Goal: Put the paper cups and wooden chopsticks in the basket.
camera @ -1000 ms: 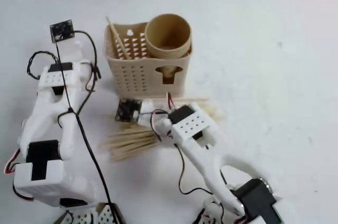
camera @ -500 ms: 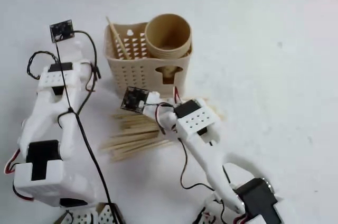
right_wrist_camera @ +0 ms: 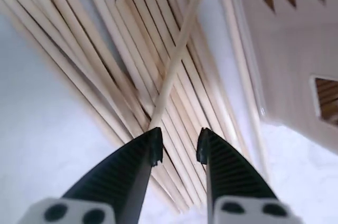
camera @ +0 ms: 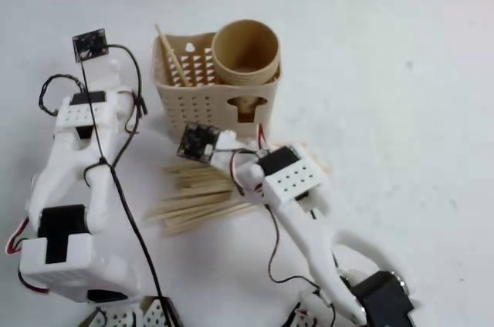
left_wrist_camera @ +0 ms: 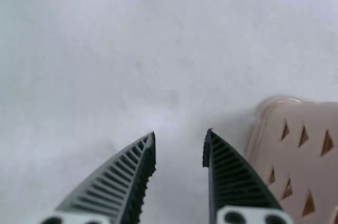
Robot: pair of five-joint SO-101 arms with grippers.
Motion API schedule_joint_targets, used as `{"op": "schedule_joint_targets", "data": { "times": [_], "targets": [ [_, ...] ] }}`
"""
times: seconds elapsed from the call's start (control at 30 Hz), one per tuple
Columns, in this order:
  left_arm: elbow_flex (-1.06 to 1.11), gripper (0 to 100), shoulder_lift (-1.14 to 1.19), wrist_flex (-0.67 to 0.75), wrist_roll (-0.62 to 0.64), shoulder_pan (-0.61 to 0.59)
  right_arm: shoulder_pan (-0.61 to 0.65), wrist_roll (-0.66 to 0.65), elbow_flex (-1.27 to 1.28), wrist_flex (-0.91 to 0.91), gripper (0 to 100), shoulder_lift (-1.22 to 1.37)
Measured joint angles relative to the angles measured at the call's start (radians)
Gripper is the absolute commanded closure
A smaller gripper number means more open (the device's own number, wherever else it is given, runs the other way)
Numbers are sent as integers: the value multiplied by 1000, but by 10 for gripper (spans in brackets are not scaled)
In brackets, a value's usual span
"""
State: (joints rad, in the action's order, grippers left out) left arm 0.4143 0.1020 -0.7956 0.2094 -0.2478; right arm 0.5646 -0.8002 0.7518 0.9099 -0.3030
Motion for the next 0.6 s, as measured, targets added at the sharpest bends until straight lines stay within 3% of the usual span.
{"op": "schedule_joint_targets", "data": {
  "times": [0.47,0.6],
  "targets": [
    [0,835,0,0,0,0,2,0,8,0,872,-109],
    [0,835,0,0,0,0,21,81,8,-61,872,-109]
  ]
}}
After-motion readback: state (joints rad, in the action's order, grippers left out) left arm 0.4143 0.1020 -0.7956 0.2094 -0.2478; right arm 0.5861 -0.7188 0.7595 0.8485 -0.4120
